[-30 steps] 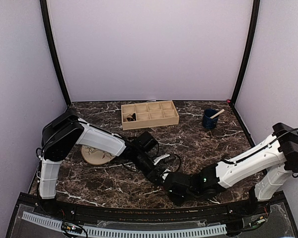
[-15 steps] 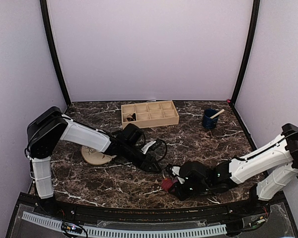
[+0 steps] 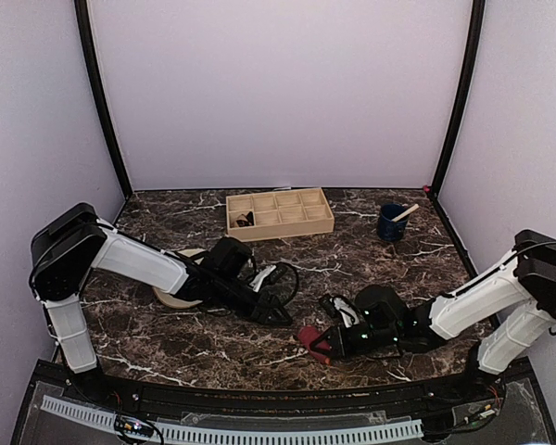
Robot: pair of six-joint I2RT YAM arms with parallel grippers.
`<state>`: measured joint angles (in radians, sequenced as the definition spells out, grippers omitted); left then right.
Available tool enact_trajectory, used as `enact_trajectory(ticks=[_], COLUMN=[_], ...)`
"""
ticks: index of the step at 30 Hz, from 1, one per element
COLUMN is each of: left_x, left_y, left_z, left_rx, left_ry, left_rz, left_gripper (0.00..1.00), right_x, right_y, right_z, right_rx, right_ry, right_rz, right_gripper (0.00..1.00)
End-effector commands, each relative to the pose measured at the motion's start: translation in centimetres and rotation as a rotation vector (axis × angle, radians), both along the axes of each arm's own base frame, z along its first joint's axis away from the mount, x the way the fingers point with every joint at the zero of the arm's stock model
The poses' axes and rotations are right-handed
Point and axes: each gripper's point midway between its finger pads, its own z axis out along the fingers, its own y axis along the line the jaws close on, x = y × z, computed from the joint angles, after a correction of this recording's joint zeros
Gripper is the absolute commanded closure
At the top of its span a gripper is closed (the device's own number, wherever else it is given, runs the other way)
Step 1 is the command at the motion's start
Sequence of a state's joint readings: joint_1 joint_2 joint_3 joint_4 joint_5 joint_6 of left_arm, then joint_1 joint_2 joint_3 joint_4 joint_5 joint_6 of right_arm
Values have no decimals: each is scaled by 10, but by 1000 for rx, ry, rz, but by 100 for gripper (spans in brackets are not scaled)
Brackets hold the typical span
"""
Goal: Roll the socks
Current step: Roll the sock at the center of the board.
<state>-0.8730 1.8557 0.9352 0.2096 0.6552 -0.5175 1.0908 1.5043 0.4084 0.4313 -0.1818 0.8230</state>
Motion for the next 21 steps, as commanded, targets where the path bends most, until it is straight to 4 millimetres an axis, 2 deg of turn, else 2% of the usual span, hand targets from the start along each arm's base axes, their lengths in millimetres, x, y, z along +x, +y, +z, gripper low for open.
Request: enact_trajectory(ticks=[1,12,21], left_x=[-4,-10,-9], left_y=[-3,-6,21], left_z=[28,20,10], left_rx=[-72,-40,114], left_ry=[0,44,66], left_rz=[-2,32,142], left_gripper=[54,50,46], right_x=[7,25,32], right_y=[17,47,51], right_z=[14,10,13], right_rx=[151,267,275], right_ry=[59,131,111], right_rz=[2,15,6], right_gripper=[85,85,86])
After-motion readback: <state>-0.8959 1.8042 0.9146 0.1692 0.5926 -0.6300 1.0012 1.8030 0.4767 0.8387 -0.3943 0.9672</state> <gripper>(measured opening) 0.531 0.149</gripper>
